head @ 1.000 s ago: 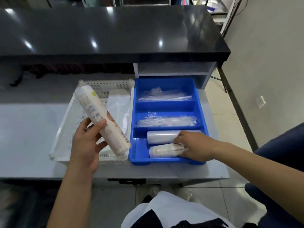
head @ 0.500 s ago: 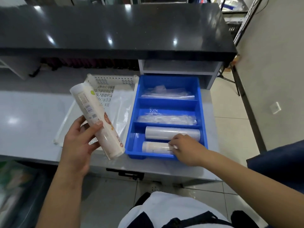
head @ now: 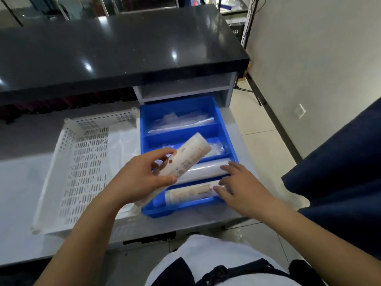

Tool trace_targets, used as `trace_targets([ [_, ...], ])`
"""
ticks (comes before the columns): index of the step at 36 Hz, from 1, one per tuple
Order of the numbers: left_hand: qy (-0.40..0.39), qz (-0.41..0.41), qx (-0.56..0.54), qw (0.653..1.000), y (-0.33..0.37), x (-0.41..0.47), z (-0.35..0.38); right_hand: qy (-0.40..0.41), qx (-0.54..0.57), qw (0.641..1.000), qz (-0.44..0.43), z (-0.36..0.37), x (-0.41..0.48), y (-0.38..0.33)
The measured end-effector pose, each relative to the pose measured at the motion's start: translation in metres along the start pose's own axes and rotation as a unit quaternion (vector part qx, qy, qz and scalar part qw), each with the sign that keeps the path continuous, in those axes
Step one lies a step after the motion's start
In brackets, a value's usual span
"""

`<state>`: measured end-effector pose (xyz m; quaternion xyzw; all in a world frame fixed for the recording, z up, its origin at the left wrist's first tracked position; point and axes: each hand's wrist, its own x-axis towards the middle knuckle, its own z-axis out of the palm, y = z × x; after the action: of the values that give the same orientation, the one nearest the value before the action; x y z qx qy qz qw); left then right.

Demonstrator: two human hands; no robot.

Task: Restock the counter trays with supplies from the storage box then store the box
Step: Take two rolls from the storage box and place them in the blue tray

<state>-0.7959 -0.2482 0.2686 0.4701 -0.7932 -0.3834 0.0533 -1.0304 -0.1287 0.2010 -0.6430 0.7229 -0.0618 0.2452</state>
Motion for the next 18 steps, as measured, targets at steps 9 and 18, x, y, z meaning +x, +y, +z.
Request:
trace_targets([
  [9,-0.092,0.11,0.257,0.956,0.01,0.042,0.026,0.224,0.315,0.892,0.233,0.001,-0.047,0.035],
  [18,-0.102,0.169,0.276,0.941,0.011,0.066,0.067,0.216,0.374,0.865,0.255,0.014,-0.041,0.007],
])
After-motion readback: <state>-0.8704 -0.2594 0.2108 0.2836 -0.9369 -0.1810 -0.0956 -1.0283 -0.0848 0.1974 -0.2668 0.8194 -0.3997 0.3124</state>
